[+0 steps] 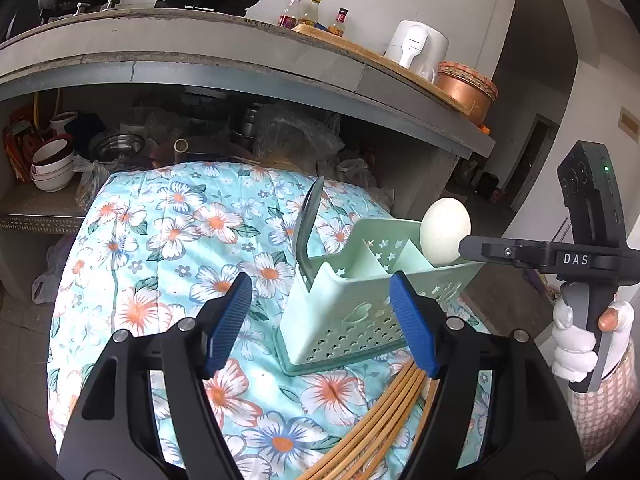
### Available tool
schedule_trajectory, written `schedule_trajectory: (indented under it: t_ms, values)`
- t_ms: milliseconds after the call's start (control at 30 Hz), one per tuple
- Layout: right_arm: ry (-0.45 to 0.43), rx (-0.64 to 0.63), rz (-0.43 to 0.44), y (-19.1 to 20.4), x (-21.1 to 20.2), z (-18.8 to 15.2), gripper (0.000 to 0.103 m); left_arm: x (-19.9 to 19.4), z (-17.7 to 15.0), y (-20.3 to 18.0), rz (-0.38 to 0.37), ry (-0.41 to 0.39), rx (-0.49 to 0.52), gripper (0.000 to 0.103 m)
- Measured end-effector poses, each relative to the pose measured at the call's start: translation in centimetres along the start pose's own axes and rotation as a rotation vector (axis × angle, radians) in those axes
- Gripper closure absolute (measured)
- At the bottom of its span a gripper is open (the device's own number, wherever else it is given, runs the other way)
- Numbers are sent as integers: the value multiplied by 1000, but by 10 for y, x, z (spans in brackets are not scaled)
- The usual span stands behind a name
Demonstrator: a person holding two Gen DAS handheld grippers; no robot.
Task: Organize utensils
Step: 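Drop the metal spoon and rice paddle into the green holder, opening both tools, then move the left tool toward the white ceramic soup spoon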
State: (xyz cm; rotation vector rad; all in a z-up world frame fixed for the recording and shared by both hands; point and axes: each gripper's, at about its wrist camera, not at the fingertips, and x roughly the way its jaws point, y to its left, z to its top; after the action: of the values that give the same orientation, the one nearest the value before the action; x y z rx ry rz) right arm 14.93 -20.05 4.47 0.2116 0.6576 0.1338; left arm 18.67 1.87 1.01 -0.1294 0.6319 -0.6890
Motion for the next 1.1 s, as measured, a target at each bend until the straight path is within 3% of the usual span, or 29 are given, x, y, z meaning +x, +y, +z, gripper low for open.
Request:
schedule_trajectory:
  t_ms: [367, 667, 900, 1100]
  values:
    - [-149, 109, -32, -35, -65, -24, 34, 7, -8, -8, -51, 31, 22, 35]
    - [-90, 203, -105, -56, -67, -68, 29, 19, -27, -32, -138, 93, 55, 34]
    - [-32, 298, -117, -72, -57, -98, 29, 25, -51, -66, -279, 171, 100, 35]
    - [-8, 340, -112, -78, -51, -114, 29, 43, -84, -98, -465, 345, 140, 37]
